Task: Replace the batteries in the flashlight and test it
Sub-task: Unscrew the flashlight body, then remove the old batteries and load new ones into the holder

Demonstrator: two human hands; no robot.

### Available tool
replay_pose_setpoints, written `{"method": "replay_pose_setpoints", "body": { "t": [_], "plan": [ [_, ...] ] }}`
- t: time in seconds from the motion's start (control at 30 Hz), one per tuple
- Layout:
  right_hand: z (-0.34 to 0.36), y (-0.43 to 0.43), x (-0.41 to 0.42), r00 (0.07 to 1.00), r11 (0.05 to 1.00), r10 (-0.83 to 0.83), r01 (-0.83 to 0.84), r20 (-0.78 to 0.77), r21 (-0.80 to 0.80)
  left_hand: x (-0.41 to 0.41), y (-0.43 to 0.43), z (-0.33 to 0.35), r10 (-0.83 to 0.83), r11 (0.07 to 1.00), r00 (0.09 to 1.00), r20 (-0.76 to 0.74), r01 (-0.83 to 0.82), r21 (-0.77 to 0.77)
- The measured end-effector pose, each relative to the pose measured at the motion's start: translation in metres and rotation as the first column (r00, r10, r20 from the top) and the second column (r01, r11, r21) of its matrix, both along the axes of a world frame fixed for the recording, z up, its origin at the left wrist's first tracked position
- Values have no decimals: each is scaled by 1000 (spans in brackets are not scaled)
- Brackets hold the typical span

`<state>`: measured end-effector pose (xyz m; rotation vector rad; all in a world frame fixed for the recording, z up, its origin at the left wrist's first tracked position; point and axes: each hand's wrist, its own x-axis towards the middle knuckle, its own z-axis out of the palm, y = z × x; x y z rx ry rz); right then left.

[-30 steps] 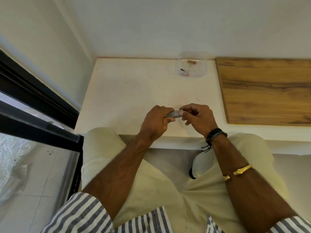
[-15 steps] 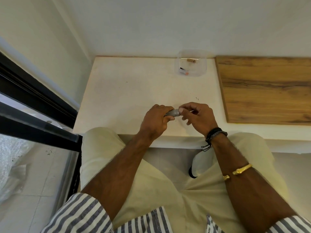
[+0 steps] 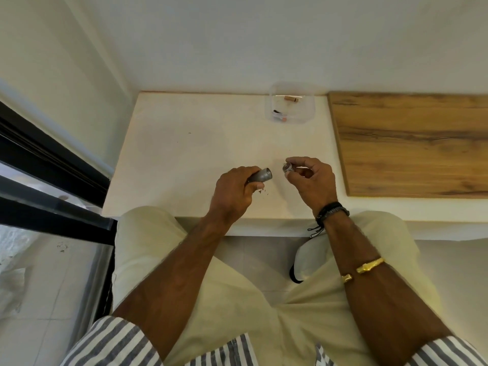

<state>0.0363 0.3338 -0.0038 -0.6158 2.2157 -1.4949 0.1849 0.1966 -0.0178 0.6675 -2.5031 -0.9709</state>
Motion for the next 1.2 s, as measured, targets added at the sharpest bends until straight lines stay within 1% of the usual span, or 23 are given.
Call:
{"method": "replay_pose_setpoints", "body": {
  "t": [0.1,0.17,0.27,0.37,0.53,0.73,0.83,0.9,0.93,0.97,1.03,1.07,1.13,1.2],
  "plan": [
    [-7,-2,-10,987,987,-158,158,14,-6,0,0,0,29,998,997,-66,-25,55],
    [-11,-3,-18,966,965,-260,260,-2,-23,1,0,-1,43,998,996,-81,-38,59],
    [-18,-5,-29,939,941,-336,337,-72,12,1,0,-1,57,997,992,-114,-50,65],
    [-27,-5,-36,925,924,-351,367,-145,103,1,-1,-1,74,995,988,-137,-64,75],
    [-38,-6,-37,923,907,-307,358,-232,220,0,-1,0,77,993,985,-153,-63,96],
    [-32,-9,-31,926,907,-278,341,-257,248,6,-4,4,65,994,988,-139,-52,95],
    [-23,-5,-27,926,921,-277,332,-256,202,10,0,13,42,998,991,-129,-35,54],
    [-20,-6,-23,911,922,-328,366,-252,124,8,0,13,20,1000,995,-101,-18,24],
    [-18,-5,-18,910,925,-350,373,-223,73,8,1,12,7,1000,997,-77,-7,2],
    [-16,-5,-14,923,932,-353,361,-155,20,7,2,11,-9,999,999,-42,8,-31],
    [-11,-7,-4,958,960,-268,274,102,-61,4,3,12,-45,989,998,47,51,-141],
    [-6,-8,2,949,971,-188,218,252,-97,3,4,12,-59,972,995,84,76,-224],
    [1,-11,12,869,981,-50,136,492,-139,-2,6,15,-80,913,988,134,126,-387],
    [4,-13,17,759,984,23,98,650,-150,-7,6,19,-95,853,980,174,170,-494]
  ]
}}
